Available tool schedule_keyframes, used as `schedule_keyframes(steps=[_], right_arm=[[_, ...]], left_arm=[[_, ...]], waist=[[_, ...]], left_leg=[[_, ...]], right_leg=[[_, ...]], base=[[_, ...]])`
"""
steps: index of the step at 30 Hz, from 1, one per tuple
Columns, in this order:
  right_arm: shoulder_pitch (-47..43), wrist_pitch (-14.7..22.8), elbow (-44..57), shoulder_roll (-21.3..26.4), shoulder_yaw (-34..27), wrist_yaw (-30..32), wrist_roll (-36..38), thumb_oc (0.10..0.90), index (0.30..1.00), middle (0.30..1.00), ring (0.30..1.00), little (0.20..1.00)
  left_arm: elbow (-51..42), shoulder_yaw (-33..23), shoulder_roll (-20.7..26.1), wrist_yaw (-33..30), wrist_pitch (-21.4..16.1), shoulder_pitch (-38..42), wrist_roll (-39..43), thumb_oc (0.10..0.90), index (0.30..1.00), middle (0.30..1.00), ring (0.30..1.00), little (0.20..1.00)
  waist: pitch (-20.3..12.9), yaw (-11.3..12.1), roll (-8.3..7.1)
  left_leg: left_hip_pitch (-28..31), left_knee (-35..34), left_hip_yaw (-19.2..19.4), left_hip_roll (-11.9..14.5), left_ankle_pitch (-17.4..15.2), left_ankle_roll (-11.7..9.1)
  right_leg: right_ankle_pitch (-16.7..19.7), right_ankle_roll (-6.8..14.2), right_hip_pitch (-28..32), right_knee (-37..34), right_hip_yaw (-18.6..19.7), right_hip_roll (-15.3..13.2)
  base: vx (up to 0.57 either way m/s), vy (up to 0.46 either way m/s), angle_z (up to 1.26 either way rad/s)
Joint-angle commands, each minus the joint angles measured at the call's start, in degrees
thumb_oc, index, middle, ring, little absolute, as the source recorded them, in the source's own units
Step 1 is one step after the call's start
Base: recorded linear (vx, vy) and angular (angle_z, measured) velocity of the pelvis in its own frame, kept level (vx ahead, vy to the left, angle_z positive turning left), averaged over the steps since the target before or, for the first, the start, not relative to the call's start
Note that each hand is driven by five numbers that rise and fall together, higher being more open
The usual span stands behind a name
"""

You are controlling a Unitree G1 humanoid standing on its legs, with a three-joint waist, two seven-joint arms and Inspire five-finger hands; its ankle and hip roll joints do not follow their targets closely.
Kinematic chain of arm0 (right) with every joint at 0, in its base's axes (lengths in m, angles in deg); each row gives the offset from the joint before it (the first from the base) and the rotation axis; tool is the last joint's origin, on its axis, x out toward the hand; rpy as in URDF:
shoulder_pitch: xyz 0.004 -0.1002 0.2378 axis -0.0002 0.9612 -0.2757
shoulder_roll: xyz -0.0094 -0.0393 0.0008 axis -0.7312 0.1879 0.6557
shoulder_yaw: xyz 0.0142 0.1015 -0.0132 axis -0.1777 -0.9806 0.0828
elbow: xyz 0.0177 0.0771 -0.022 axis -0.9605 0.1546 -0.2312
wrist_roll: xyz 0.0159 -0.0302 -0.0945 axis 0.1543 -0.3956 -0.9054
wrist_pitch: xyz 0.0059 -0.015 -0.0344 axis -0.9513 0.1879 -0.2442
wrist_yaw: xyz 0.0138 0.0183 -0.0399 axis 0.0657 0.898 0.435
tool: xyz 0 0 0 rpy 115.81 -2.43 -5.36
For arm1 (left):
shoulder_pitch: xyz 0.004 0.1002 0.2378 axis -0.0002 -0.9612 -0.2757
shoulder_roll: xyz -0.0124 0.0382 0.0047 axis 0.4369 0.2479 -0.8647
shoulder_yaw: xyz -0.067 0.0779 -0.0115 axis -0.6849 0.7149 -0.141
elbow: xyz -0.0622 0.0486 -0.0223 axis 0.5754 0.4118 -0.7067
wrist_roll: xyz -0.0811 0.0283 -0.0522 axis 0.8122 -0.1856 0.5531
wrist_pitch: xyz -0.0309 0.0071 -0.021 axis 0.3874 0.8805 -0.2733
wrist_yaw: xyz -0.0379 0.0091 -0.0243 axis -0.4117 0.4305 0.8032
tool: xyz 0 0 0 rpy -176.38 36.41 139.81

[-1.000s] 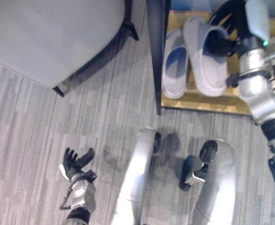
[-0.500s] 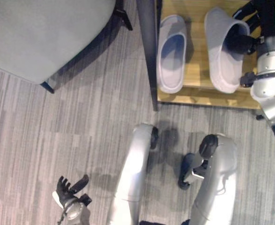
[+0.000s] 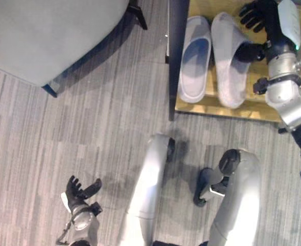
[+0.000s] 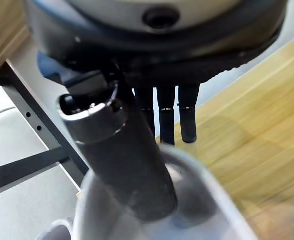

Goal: Arrange the slippers neatly on the shoe rack.

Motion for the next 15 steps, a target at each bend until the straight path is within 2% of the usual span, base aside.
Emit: schedule_keyframes(steps=[1,8,11,13,15], right_arm=[[-11.0,1.6,4.2,3.5,1.0,2.4,-1.3,0.8,0.9,0.9,0.9,0.9],[-9.8,1.9,3.5,2.3,0.0,2.6,0.0,0.8,0.9,0.9,0.9,0.9],[-8.4,4.0,5.4,2.3,-1.6,1.3,3.9,0.8,0.9,0.9,0.9,0.9],[-6.4,6.5,7.8,2.2,-2.8,-3.6,11.6,0.8,0.9,0.9,0.9,0.9],[-5.8,7.5,8.7,2.3,-3.3,-5.2,14.9,0.8,0.9,0.9,0.9,0.9]], left_arm=[[-0.5,1.5,2.9,-1.6,-1.7,-4.4,-2.9,0.8,0.9,0.9,0.9,0.9],[-0.2,3.9,2.6,-1.8,-0.7,-4.5,-4.8,0.8,0.9,0.9,0.9,0.9],[0.4,4.4,2.6,-1.5,-0.2,-4.3,-5.1,0.8,0.9,0.9,0.9,0.9],[1.1,5.2,2.3,-0.5,0.5,-4.2,-5.6,0.8,0.9,0.9,0.9,0.9],[1.7,5.7,1.8,0.2,0.7,-4.5,-5.3,0.8,0.9,0.9,0.9,0.9]], waist=[[-1.3,2.3,-0.63],[-1.3,1.8,-0.06],[-1.3,1.5,0.11],[-1.3,1.4,0.13],[-1.3,1.3,0.06]], left_leg=[[0.6,2.1,-5.6,3.2,-6.7,2.3],[0.6,2.7,-5.6,3.5,-6.7,2.1],[0.6,2.7,-5.6,3.6,-6.7,2.1],[0.6,2.8,-5.5,3.4,-6.7,2.0],[0.6,2.8,-5.5,3.4,-6.7,2.0]], right_leg=[[-3.6,-4.5,3.4,0.5,1.9,-1.0],[-4.0,-4.8,3.4,0.7,1.3,-1.1],[-4.2,-4.8,3.4,0.8,1.3,-1.0],[-4.3,-4.8,3.4,1.1,1.3,-0.9],[-4.2,-4.8,3.4,1.2,1.3,-0.9]], base=[[0.0,0.0,0.0],[0.0,0.0,0.0],[0.0,0.0,0.0],[0.0,0.0,0.0],[0.0,0.0,0.0]])
